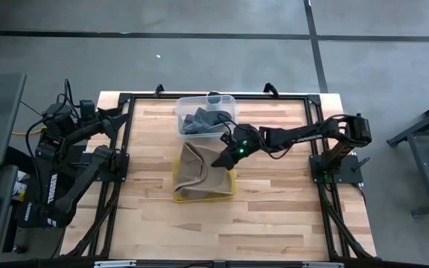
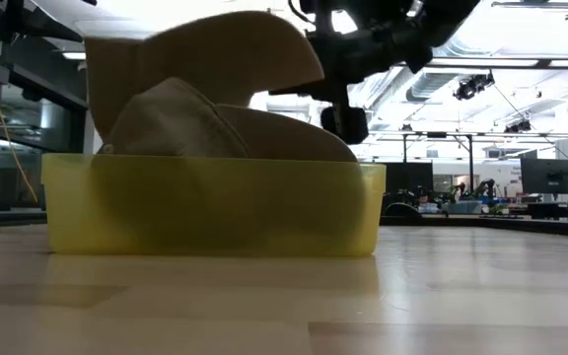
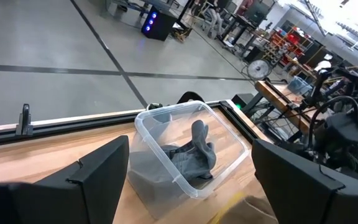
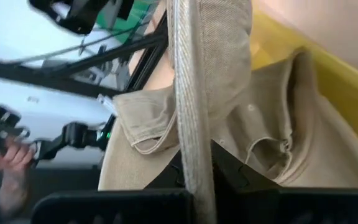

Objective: Pick & Place hat
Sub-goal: Put the brown cap into the yellow bin, then return to Home Position

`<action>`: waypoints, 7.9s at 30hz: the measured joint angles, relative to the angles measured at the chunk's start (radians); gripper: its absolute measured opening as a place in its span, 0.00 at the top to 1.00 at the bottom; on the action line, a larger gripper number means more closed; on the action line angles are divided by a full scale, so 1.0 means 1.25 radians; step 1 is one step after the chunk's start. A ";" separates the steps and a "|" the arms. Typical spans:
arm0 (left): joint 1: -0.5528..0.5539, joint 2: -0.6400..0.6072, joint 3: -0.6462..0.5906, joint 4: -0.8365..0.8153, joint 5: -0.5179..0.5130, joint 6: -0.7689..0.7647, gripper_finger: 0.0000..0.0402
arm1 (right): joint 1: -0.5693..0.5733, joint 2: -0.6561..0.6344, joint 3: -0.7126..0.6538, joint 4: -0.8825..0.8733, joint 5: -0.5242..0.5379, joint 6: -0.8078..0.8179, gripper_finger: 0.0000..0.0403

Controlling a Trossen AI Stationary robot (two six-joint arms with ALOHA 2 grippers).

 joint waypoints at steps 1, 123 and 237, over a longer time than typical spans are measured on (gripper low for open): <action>0.000 0.000 0.000 0.000 0.000 0.000 0.21 | 0.004 0.000 -0.006 0.005 0.016 0.009 0.99; 0.000 -0.150 -0.142 -0.013 0.114 -0.001 1.00 | -0.056 -1.030 -0.181 -0.761 0.479 -0.529 1.00; -0.398 -0.087 -0.697 0.754 -0.172 0.168 1.00 | -0.150 -1.259 -0.794 -0.131 0.409 -0.741 1.00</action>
